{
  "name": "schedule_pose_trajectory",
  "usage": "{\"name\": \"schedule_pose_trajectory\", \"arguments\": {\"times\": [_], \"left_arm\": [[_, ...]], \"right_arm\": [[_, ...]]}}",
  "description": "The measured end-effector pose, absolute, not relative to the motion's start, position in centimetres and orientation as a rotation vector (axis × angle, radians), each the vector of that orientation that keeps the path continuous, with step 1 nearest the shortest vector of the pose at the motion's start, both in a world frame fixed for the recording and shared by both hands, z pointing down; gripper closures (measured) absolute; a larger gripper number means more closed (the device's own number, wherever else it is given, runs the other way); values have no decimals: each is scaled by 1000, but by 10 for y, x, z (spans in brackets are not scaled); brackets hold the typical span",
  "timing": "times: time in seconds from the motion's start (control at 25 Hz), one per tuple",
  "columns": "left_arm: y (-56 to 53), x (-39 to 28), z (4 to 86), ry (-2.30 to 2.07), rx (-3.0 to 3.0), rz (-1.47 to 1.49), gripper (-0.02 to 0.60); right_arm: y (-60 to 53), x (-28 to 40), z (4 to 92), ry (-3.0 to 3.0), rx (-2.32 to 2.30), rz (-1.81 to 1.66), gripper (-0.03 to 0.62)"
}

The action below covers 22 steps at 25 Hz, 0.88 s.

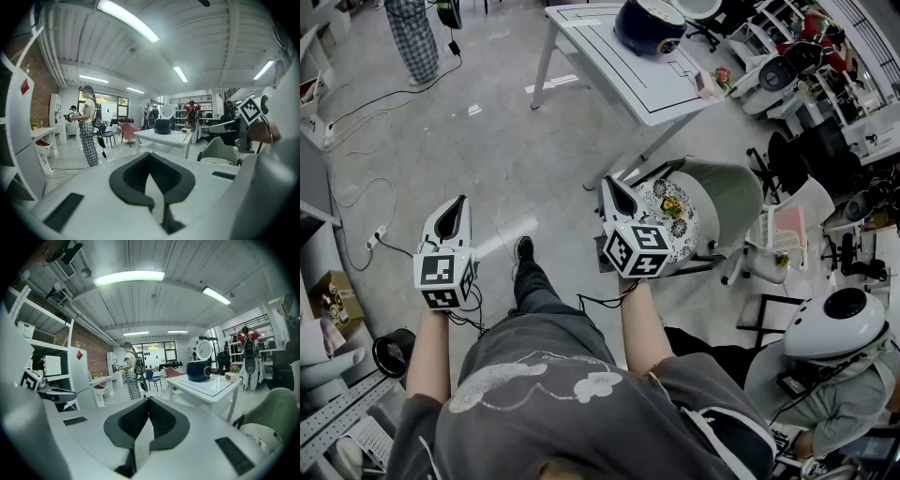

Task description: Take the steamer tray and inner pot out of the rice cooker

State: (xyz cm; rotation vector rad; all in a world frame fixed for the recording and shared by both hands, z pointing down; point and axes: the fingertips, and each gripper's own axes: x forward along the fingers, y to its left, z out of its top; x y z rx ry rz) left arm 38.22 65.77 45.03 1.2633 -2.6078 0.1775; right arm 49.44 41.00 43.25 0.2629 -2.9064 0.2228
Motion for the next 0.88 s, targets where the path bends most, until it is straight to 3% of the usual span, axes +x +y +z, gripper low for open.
{"name": "schedule_pose_trajectory", "arguments": {"times": [0.6,0.88], "left_arm": [[604,364,436,-2577,1424,187,574],[559,332,433,-2550,1527,154,572]], "right_arm": [[384,480,425,-2933,380,211,566],[363,440,427,-2974,281,188,563]]}}
